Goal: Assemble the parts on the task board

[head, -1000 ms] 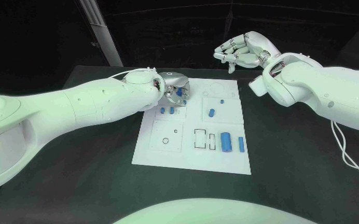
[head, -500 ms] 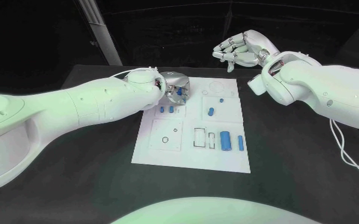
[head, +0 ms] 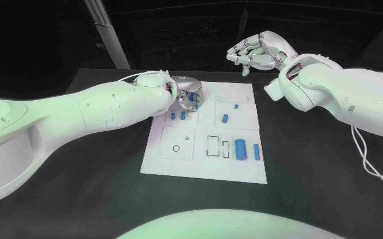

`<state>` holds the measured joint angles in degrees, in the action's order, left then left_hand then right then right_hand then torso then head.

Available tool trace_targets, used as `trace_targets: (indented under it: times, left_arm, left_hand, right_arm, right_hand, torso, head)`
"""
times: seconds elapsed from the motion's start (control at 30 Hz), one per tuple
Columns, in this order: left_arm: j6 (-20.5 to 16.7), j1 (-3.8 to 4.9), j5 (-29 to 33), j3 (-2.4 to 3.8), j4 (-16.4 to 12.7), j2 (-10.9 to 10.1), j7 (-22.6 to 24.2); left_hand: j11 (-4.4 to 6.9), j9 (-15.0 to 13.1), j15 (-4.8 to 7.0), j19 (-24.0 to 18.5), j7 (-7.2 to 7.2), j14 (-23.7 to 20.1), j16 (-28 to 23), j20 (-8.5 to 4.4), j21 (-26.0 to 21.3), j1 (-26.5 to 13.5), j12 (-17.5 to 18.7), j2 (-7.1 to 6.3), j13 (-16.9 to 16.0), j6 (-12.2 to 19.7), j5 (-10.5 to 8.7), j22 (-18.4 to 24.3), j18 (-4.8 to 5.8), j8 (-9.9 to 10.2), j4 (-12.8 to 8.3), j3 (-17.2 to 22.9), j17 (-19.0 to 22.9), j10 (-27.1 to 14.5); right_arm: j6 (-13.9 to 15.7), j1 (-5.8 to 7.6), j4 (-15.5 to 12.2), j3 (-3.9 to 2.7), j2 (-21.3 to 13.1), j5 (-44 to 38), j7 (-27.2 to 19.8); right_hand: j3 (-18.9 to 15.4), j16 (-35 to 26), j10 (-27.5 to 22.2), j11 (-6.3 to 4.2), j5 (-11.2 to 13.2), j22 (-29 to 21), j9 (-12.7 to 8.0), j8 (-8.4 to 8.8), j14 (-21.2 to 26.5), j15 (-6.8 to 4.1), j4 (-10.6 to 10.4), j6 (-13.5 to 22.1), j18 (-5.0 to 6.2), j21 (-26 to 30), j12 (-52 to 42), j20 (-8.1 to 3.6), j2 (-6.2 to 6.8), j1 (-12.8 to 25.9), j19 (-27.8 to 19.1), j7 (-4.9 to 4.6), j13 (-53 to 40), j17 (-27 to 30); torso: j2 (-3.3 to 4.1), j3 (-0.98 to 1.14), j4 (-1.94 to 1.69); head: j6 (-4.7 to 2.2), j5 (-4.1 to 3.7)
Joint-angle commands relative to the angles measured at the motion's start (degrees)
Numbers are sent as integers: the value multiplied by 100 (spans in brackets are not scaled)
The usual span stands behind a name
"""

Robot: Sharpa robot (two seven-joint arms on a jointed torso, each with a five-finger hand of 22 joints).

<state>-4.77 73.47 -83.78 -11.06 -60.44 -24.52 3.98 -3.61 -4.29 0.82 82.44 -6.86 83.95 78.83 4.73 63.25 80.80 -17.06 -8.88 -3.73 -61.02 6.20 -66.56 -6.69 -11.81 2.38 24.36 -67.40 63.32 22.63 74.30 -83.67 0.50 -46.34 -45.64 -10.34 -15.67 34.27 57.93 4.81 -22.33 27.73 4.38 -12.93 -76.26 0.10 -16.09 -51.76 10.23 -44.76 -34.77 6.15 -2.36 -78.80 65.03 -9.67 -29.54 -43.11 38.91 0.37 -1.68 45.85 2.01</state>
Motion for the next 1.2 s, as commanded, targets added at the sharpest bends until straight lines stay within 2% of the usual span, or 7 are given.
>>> trace_targets:
  times: [0.03, 0.23, 0.33, 0.5, 0.7, 1.0, 1.2]
  left_arm:
    - [61, -7, -109, -8, 14, 0, -89]
    - [-292, -1, -97, 6, -105, -100, -5]
    - [-437, 13, -64, 37, -221, -179, 31]
    - [-548, 29, -5, 162, -438, -321, 52]
    - [-577, 43, 112, 317, -682, -586, 13]
    - [-367, 56, 142, 357, -828, -934, -91]
    - [-138, 54, 145, 354, -826, -1019, -96]
  left_hand:
    - [15, -9, 46, 32, -5, 192, 36, -20, 40, 1, 43, 36, -8, -83, -16, -30, 91, 34, -37, 92, 8, 95]
    - [-9, 3, 27, 29, -37, 190, 42, -15, 68, -25, 240, 7, 0, -100, -19, -71, 97, 135, -119, 308, 35, 161]
    - [-10, 0, 29, 36, -37, 190, 45, -12, 99, -38, 282, 2, -3, -126, -18, -103, 103, 151, -141, 363, 41, 200]
    - [-4, -5, 31, 44, -37, 189, 48, -13, 130, -60, 326, -4, -8, -168, -14, -136, 107, 166, -164, 423, 51, 259]
    - [4, -12, 35, 49, -34, 189, 52, -16, 155, -84, 364, -12, -13, -213, -15, -164, 111, 177, -186, 468, 57, 317]
    - [7, -15, 38, 52, -29, 186, 48, -18, 170, -114, 394, -36, -15, -237, -20, -181, 113, 187, -198, 482, 74, 351]
    - [9, -15, 39, 52, -24, 186, 50, -18, 177, -147, 417, -55, -15, -247, -22, -190, 115, 197, -197, 484, 77, 369]
  right_arm:
    - [-20, 10, -12, -4, 3, -10, -34]
    - [-13, 10, -15, -4, -11, -10, -39]
    - [-10, 10, -11, -4, -11, -10, -43]
    - [-5, 10, -10, -4, -14, -10, -48]
    - [-4, 10, -14, -4, -33, -10, -51]
    - [-11, 10, -9, -4, -52, -10, -49]
    - [-18, 10, -2, -4, -49, -10, -48]
  right_hand:
    - [11, -31, -25, 8, -36, -7, -5, 33, -11, 32, 29, 39, 30, 29, 14, 17, 6, -43, 34, 14, 7, -9]
    - [9, -32, -23, 8, -36, -8, -5, 33, -12, 33, 28, 38, 30, 30, 16, 18, 5, -44, 35, 14, 13, -10]
    - [8, -32, -22, 9, -36, -9, -5, 34, -12, 33, 28, 38, 30, 31, 18, 18, 4, -45, 36, 14, 17, -10]
    - [8, -32, -22, 9, -36, -9, -5, 34, -12, 33, 28, 38, 30, 31, 18, 18, 4, -45, 36, 14, 17, -10]
    - [8, -32, -22, 9, -36, -9, -5, 34, -12, 33, 28, 38, 30, 31, 18, 18, 4, -45, 36, 14, 17, -10]
    - [8, -32, -22, 9, -36, -9, -5, 34, -12, 33, 28, 38, 30, 31, 18, 18, 4, -45, 36, 14, 17, -10]
    - [8, -32, -22, 9, -36, -9, -5, 34, -12, 33, 28, 38, 30, 31, 18, 18, 4, -45, 36, 14, 17, -10]
  torso:
    - [2, 1, 0]
    - [-3, 2, -3]
    - [-5, 2, -5]
    - [-4, 1, -8]
    - [-5, 3, -17]
    - [-2, -1, -13]
    - [3, -5, -11]
  head:
    - [-3, 2]
    - [-12, -9]
    - [-14, -7]
    - [-38, -2]
    - [-51, -1]
    - [-44, 18]
    - [-46, 30]
